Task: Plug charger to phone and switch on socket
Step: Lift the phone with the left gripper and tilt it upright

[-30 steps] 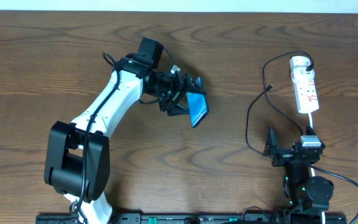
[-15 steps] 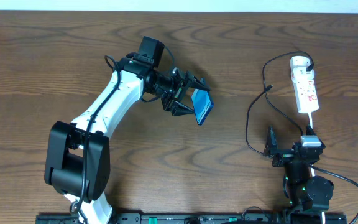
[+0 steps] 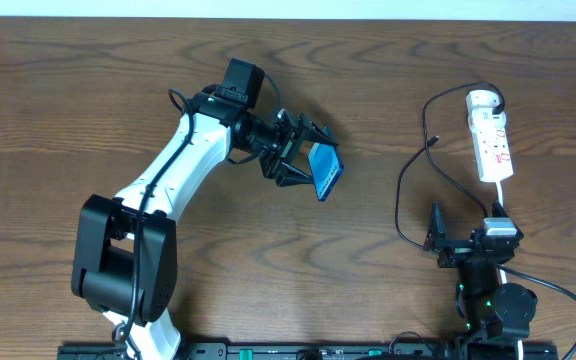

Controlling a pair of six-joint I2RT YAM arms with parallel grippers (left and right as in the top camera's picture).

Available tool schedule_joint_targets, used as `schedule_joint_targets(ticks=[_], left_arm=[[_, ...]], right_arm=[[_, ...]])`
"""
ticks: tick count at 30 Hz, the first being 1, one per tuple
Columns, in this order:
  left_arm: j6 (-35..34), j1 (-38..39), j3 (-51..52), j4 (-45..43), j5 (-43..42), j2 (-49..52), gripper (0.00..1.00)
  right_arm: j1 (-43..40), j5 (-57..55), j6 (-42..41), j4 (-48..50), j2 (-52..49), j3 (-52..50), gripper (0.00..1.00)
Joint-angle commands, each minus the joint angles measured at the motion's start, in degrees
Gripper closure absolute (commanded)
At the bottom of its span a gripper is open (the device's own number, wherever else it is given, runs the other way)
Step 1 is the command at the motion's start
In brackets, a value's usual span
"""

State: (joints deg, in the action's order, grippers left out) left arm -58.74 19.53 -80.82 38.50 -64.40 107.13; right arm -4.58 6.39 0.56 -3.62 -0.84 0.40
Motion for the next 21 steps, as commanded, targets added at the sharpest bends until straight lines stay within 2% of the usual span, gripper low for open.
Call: schedule_joint_targets(ticks=[1, 21], left_arm=[[-0.5, -0.1, -0.1, -0.3, -2.7, -2.1, 0.33], [-0.2, 0.0, -0.1, -1.8, -2.4, -2.1, 0.33]], right_arm=[[0.4, -0.2, 0.6, -0.2, 0.4, -0.1, 0.01], [0.4, -0.2, 0.6, -0.2, 0.4, -0.1, 0.01]])
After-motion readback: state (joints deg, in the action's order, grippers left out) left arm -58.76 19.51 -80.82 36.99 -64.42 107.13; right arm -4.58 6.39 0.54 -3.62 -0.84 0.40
